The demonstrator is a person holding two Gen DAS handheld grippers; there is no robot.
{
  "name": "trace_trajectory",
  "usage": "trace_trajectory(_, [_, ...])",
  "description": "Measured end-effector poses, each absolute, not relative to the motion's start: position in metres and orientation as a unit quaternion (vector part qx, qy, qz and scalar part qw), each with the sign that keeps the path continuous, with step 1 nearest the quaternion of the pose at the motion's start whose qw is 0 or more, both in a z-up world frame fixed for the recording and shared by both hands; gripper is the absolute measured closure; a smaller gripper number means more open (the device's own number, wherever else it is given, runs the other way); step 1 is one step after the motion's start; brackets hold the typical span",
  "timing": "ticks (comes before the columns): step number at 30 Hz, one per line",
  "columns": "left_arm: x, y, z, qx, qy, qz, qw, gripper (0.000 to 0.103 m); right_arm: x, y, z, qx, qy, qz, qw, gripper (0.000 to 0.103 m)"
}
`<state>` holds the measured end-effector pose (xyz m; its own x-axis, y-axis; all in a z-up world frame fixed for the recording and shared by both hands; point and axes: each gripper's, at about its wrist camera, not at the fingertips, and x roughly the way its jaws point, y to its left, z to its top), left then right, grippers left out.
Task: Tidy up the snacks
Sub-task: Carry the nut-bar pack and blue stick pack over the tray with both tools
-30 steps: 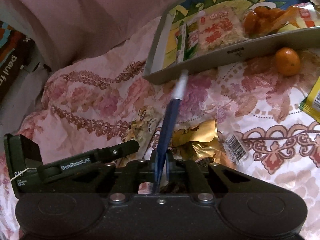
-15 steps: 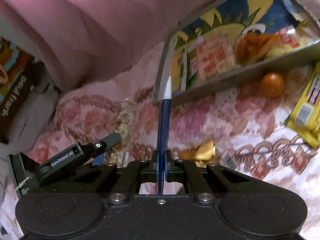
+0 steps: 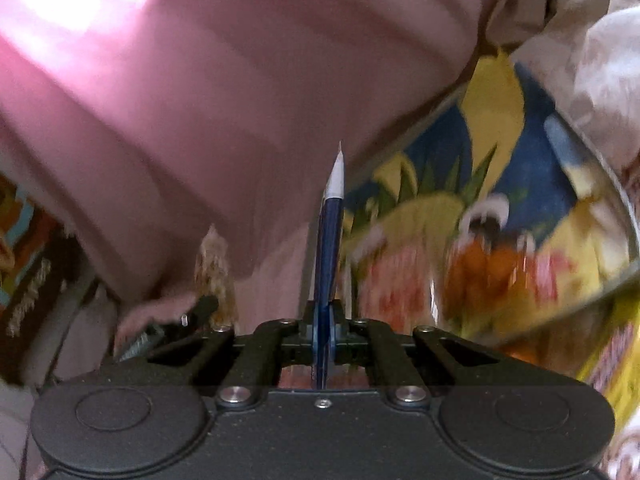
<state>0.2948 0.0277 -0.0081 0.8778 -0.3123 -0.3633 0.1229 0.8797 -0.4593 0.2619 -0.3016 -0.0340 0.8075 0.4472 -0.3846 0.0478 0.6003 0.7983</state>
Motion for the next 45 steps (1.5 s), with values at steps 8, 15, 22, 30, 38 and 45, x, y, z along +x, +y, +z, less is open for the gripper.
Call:
trace_trajectory(8, [0.341, 0.004, -0.042, -0.210, 0.254, -0.096, 0.939, 0.055, 0.302, -0.324, -0.051, 0.463, 0.257, 0.083, 0.844, 0.098])
trace_trajectory(15, [0.356, -0.011, -0.069, -0.190, 0.281, -0.100, 0.935, 0.055, 0.309, -0.310, -0.079, 0.431, 0.296, 0.063, 0.850, 0.098])
trace_trajectory(22, [0.363, -0.019, -0.083, -0.158, 0.291, -0.103, 0.938, 0.055, 0.311, -0.304, -0.087, 0.403, 0.310, 0.049, 0.860, 0.096])
trace_trajectory(30, [0.353, -0.032, -0.087, -0.115, 0.292, -0.106, 0.943, 0.055, 0.313, -0.295, -0.083, 0.358, 0.322, 0.038, 0.876, 0.093])
trace_trajectory(38, [0.352, -0.042, -0.084, -0.096, 0.299, -0.109, 0.943, 0.053, 0.314, -0.288, -0.074, 0.309, 0.330, 0.025, 0.892, 0.084])
trace_trajectory(45, [0.346, -0.042, -0.078, -0.099, 0.293, -0.109, 0.945, 0.033, 0.312, -0.278, -0.063, 0.246, 0.341, 0.011, 0.907, 0.068])
